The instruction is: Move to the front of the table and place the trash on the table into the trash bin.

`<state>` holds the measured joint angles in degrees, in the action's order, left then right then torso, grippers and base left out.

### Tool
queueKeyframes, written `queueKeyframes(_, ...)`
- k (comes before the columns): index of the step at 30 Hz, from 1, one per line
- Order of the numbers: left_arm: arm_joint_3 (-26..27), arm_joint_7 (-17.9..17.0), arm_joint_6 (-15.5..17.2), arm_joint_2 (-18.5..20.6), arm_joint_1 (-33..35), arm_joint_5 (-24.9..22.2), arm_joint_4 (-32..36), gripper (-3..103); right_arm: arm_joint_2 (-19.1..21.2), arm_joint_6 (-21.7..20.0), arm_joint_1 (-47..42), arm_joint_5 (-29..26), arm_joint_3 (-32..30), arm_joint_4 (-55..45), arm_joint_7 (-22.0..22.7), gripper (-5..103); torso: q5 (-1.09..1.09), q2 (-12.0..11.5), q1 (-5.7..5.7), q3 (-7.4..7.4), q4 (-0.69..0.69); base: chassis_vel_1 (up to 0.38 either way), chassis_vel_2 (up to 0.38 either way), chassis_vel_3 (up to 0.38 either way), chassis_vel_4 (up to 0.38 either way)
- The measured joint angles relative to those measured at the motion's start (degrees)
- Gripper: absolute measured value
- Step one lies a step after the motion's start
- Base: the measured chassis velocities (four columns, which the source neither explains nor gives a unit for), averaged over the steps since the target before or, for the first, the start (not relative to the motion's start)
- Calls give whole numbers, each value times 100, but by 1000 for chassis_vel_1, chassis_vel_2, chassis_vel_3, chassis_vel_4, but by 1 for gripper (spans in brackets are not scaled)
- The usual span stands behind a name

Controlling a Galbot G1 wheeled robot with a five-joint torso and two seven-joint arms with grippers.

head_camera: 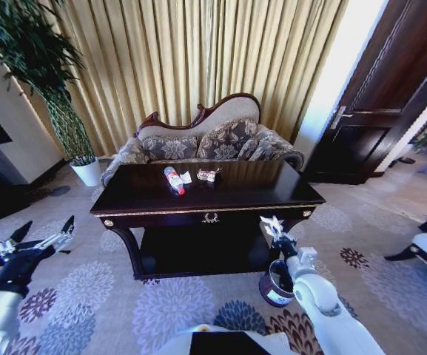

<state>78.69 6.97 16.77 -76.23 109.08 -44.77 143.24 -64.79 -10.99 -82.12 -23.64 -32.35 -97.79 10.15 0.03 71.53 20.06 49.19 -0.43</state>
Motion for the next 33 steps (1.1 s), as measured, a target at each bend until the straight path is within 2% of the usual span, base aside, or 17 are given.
queueKeyframes(7,-32,-2,-4,-61,-41,-10,0,100,82,174,916,146,122,2438,-2,0,-1,1,-2,-2,0,0,0,0,0)
queueKeyframes(9,-37,-1,-4,-67,-43,-10,0,100,85,174,979,162,139,2581,-2,0,-3,1,-2,-1,1,0,0,0,0)
queueKeyframes(11,-47,1,-4,-99,-45,-7,-1,100,87,195,1271,274,234,3275,-3,0,-2,1,-2,-1,1,0,0,0,0)
queueKeyframes(14,-51,6,-4,-119,-42,-6,-1,100,43,248,1460,405,292,3724,-3,0,-2,1,-2,-1,0,0,0,0,0)
queueKeyframes(16,-55,21,-7,-145,-36,-3,0,100,-93,369,1786,672,310,4299,3,0,-2,1,-2,-1,-1,0,0,0,0)
queueKeyframes(19,-55,34,-27,-163,-31,3,0,100,-216,471,2052,887,275,4646,66,0,-2,1,-3,-2,3,0,0,0,0)
queueKeyframes(20,-51,36,-31,-167,-24,3,-1,100,-254,490,2115,922,264,4715,102,-3,-3,1,-2,-2,4,0,0,0,0)
queueKeyframes(21,-44,41,-38,-169,-21,3,-1,100,-289,504,2148,934,264,4743,128,2,-2,1,-2,-1,4,0,0,0,0)
queueKeyframes(23,-36,42,-41,-171,-20,3,-1,100,-303,508,2138,937,271,4727,134,2,-2,1,-2,-2,4,0,0,0,0)
queueKeyframes(27,-46,56,-43,-177,-43,0,-1,100,-342,508,2055,1006,283,4587,135,24,-2,2,-2,-1,-1,0,0,0,0)
queueKeyframes(30,-69,87,-49,-190,-56,-91,-1,100,-347,507,2040,946,274,4554,136,29,-4,2,-3,-2,1,0,0,0,0)
queueKeyframes(33,-104,143,-89,-215,-69,-222,-1,100,-349,476,1949,731,269,4466,137,45,-3,2,-3,-2,0,0,0,0,0)
